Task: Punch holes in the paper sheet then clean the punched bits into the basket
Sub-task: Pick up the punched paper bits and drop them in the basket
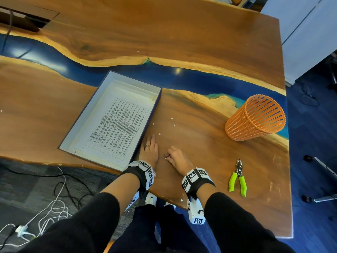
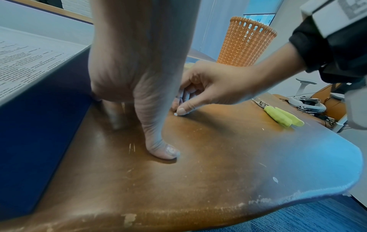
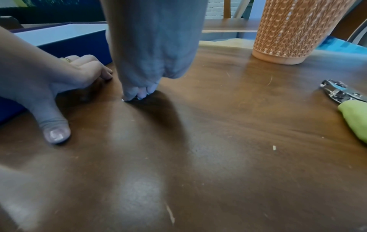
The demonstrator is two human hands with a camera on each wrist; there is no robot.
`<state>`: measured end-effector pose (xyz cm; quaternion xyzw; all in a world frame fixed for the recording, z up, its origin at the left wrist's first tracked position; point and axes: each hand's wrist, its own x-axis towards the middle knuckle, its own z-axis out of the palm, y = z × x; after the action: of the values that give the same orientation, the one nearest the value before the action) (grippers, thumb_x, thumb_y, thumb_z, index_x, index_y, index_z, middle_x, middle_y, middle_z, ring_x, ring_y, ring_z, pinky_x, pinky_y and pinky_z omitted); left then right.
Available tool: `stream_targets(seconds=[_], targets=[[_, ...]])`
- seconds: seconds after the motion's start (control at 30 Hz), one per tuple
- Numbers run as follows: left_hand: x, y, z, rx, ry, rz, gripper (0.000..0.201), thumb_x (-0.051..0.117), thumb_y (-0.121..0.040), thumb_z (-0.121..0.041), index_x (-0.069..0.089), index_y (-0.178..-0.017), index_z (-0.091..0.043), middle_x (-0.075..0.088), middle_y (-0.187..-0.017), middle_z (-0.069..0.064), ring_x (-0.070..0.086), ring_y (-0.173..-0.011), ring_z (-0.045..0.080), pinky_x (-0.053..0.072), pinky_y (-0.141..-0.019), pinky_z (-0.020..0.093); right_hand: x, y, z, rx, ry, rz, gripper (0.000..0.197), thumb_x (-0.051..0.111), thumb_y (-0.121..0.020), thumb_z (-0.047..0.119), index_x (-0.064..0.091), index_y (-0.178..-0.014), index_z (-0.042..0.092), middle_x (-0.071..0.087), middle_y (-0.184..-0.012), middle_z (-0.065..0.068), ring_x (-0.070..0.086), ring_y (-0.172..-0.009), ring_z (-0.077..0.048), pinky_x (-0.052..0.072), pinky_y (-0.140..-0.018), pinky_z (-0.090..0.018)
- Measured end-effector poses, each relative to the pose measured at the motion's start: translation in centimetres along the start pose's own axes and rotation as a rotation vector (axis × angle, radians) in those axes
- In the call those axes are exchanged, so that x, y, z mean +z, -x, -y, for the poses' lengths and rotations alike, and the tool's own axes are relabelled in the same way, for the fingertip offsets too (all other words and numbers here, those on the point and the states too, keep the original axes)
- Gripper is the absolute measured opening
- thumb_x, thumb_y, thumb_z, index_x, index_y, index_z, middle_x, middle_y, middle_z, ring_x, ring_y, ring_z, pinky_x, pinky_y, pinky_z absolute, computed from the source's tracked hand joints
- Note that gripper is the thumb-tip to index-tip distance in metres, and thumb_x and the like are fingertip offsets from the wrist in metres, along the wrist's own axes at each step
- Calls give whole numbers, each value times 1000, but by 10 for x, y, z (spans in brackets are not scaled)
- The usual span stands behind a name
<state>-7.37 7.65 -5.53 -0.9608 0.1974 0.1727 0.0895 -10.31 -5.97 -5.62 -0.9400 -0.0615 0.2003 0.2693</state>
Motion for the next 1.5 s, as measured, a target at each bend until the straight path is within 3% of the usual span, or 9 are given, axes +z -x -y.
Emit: stream_targets(seconds=[0.07, 0.2, 0.27, 0.4, 0.8, 0.93, 1.07, 1.23, 1.5], targets=[[-4, 0, -2, -31, 20, 6, 50, 30, -85, -7, 68, -117, -9, 53, -140, 11, 55, -125, 19, 50, -95, 35, -1, 1, 0, 5, 17, 3, 18, 54, -91, 13, 59, -101, -2, 54, -109, -18, 57, -95, -34, 46, -83, -42], [1, 3, 0, 19, 70, 17, 50, 25, -97, -1, 22, -147, 4, 8, -159, 20, 16, -147, 29, 22, -116, 43, 0, 2, 2, -5, 56, 8, 17, 53, -92, 12, 61, -99, -1, 54, -110, -16, 58, -95, -36, 47, -81, -43], [-4, -1, 0, -30, 41, -59, 55, 20, -90, 2, 36, -143, 0, 19, -157, 18, 25, -145, 26, 29, -114, 41, 0, 2, 2, -4, 73, 8, 17, 52, -92, 11, 61, -99, -1, 54, -110, -16, 58, -95, -36, 47, -81, -42], [2, 0, 0, 5, 52, 121, 52, 28, -99, -1, 11, -148, 3, -6, -159, 19, 3, -148, 30, 14, -119, 45, -3, 1, 4, -38, 130, 35, 17, 50, -93, 12, 61, -97, -1, 55, -107, -15, 58, -93, -35, 48, -79, -44], [-2, 1, 1, 16, 49, 127, 51, 30, -100, -2, 12, -147, 4, -8, -159, 20, 2, -148, 31, 15, -118, 45, -4, -3, 8, -18, 188, 79, 20, 43, -94, 8, 56, -101, -5, 53, -111, -22, 56, -97, -38, 45, -84, -46], [-11, 1, -2, -1, 9, 164, 61, 48, -96, -7, 14, -146, 2, -5, -159, 19, 4, -148, 30, 20, -117, 43, -14, 2, 0, 60, 115, 30, 18, 41, -94, 7, 52, -102, -5, 50, -112, -23, 56, -93, -41, 45, -80, -48], [-22, -5, -14, 4, -42, 177, 82, 67, -85, -26, 17, -144, 0, 5, -158, 17, 12, -146, 30, 23, -116, 44, -47, 8, -8, 119, 44, -63, 6, 45, -89, 3, 50, -92, 0, 53, -105, -23, 56, -88, -39, 43, -76, -45], [-38, -19, -40, 236, -174, 184, 134, 77, -66, -57, -10, -149, 1, -9, -159, 15, -2, -148, 31, 9, -119, 48, -110, 21, -17, 97, -11, -269, 24, 51, -81, -5, 38, -74, 14, 44, -80, -12, 42, -71, -24, 33, -60, -27], [-52, -34, -84, 427, -204, 293, 133, 76, -68, -57, -14, -151, -4, -22, -159, 5, -9, -149, 22, 12, -119, 48, -221, 57, -57, 135, -4, -703, 11, 60, -74, -2, 55, -66, 3, 60, -66, -13, 54, -64, -23, 43, -59, -37]])
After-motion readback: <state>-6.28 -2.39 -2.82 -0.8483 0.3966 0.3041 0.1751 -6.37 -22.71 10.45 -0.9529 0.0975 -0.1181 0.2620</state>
